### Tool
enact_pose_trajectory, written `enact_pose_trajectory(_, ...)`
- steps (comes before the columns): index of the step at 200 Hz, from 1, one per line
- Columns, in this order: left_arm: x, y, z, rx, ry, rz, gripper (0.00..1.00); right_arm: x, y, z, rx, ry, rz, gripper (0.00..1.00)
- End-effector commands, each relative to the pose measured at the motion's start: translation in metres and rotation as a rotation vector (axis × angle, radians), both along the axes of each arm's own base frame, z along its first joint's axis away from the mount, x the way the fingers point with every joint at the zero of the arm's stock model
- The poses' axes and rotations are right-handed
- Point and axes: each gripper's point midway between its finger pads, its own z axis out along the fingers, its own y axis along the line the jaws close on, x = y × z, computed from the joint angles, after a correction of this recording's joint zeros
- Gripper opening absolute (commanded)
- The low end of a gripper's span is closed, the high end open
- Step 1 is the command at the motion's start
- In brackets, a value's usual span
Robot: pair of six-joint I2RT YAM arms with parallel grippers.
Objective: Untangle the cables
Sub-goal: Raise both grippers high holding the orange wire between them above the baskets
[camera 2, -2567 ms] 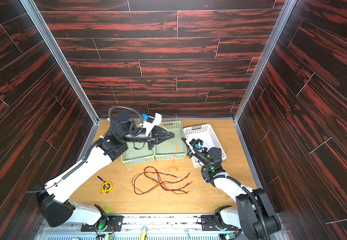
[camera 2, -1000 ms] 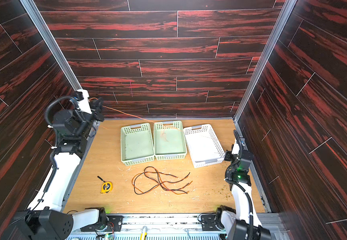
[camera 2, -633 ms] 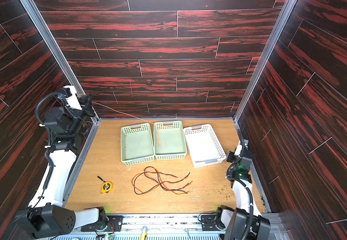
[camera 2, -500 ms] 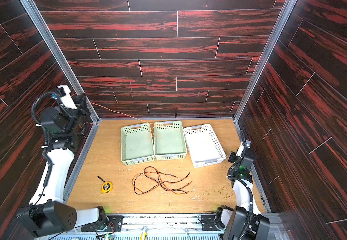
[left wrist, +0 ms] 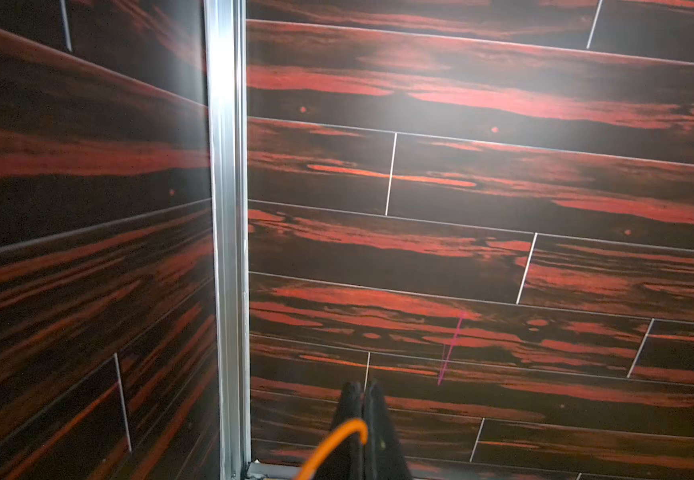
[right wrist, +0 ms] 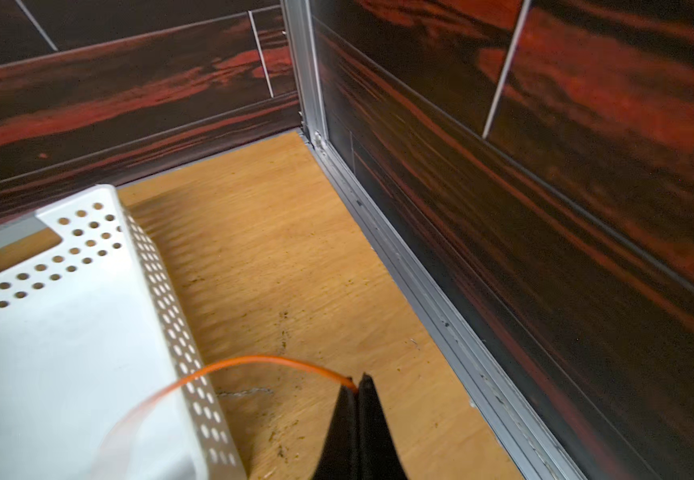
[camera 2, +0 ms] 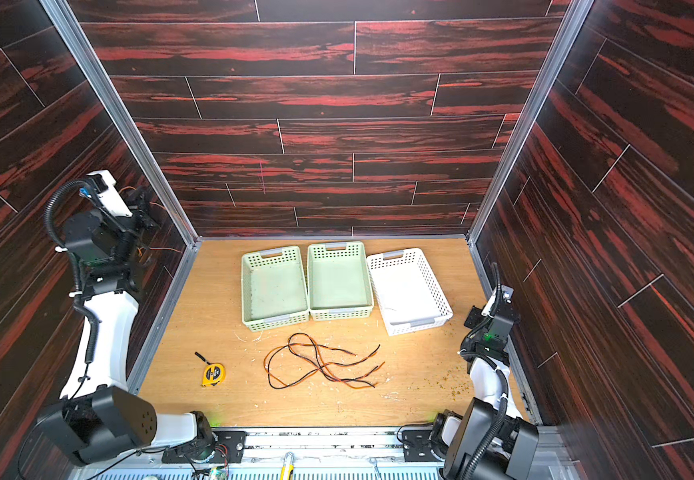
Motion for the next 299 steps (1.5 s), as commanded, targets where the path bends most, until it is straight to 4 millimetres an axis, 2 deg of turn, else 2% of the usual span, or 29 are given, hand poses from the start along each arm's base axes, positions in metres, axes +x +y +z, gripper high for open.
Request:
enact_pose_trajectory(1,-0.010,-0.006,0.033,-0.012,-0.084,-0.039,0.00,-0.001,-0.004,-0.003,0.007,-0.007,-0.025,0.00)
enact_pose_trajectory(19,-0.007,-0.009,0.036,-0.008,-0.076,-0.061,0.00,-0.001,-0.005,-0.004,0.007,-0.001,-0.025,0.00)
enact_pose_trajectory(36,-0.009,-0.021,0.041,-0.009,-0.080,-0.129,0.00,0.005,0.008,0.003,0.028,-0.037,0.050,0.00)
enact_pose_trajectory(60,-0.014,-0.057,0.049,0.004,-0.082,-0.260,0.00,0.015,0.036,0.029,0.037,-0.113,0.186,0.00)
enact_pose_trajectory(79,-0.020,-0.087,0.058,0.035,-0.076,-0.337,0.00,0.027,0.078,0.054,0.000,-0.131,0.353,0.00)
enact_pose_trajectory(103,-0.032,-0.105,0.075,0.029,-0.110,-0.388,0.00,0.041,0.149,0.089,-0.138,-0.128,0.586,0.00)
enact_pose_trajectory(139,-0.050,-0.132,0.097,0.032,-0.144,-0.468,0.00,0.051,0.214,0.166,-0.243,-0.249,0.770,0.00)
enact_pose_trajectory(161,-0.061,-0.162,0.108,0.054,-0.163,-0.546,0.00,0.050,0.257,0.210,-0.302,-0.345,0.924,0.00)
enact_pose_trajectory(172,-0.065,-0.178,0.111,0.077,-0.162,-0.581,0.00,0.052,0.271,0.230,-0.331,-0.386,0.964,0.00)
enact_pose_trajectory(197,-0.068,-0.202,0.117,0.108,-0.175,-0.627,0.00,0.062,0.282,0.281,-0.391,-0.478,0.958,0.00)
enact_pose_trajectory(236,-0.075,-0.215,0.134,0.114,-0.217,-0.654,0.00,0.072,0.286,0.343,-0.482,-0.585,0.923,0.00)
enact_pose_trajectory(257,-0.082,-0.223,0.139,0.120,-0.231,-0.676,0.00,0.079,0.282,0.365,-0.562,-0.610,0.883,0.00)
enact_pose_trajectory(299,-0.096,-0.242,0.139,0.146,-0.240,-0.723,0.00,0.102,0.270,0.394,-0.694,-0.620,0.789,0.00)
